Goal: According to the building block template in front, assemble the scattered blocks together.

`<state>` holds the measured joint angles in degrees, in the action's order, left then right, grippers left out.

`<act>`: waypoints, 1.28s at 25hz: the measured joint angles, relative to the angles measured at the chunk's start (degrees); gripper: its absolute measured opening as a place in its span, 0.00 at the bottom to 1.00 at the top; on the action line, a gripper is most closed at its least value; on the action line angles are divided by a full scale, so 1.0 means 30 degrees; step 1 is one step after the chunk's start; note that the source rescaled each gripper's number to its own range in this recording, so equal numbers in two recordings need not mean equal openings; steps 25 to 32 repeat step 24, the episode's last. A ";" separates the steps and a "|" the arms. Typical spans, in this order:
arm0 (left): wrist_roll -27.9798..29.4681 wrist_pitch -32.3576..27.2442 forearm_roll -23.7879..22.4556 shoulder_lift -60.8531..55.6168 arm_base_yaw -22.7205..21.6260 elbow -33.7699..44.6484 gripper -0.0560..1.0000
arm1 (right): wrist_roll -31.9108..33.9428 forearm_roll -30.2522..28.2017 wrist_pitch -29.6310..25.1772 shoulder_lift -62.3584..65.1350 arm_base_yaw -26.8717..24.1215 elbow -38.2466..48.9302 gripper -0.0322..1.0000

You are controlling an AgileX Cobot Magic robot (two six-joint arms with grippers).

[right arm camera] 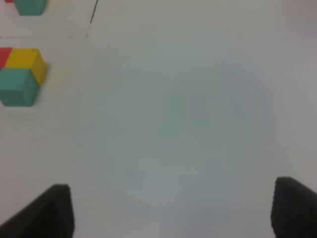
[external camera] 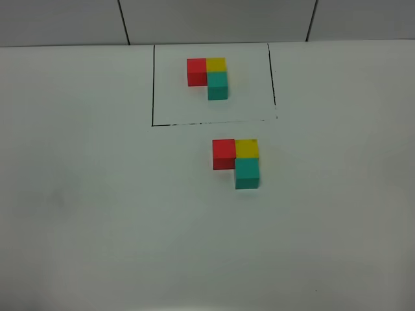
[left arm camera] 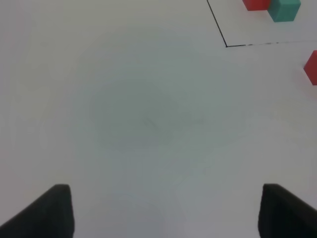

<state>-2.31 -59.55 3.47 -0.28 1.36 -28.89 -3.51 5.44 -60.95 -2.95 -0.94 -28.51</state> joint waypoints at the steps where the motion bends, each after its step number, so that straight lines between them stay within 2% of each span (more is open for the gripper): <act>1: 0.0000 0.0000 0.0000 0.0000 0.0000 0.0000 0.96 | 0.0000 0.0017 0.0000 0.0000 0.0000 0.0000 0.66; 32: 0.0000 0.0000 0.0000 0.0000 0.0000 0.0000 0.96 | 0.0000 0.0050 0.0005 0.0000 0.0000 0.0000 0.66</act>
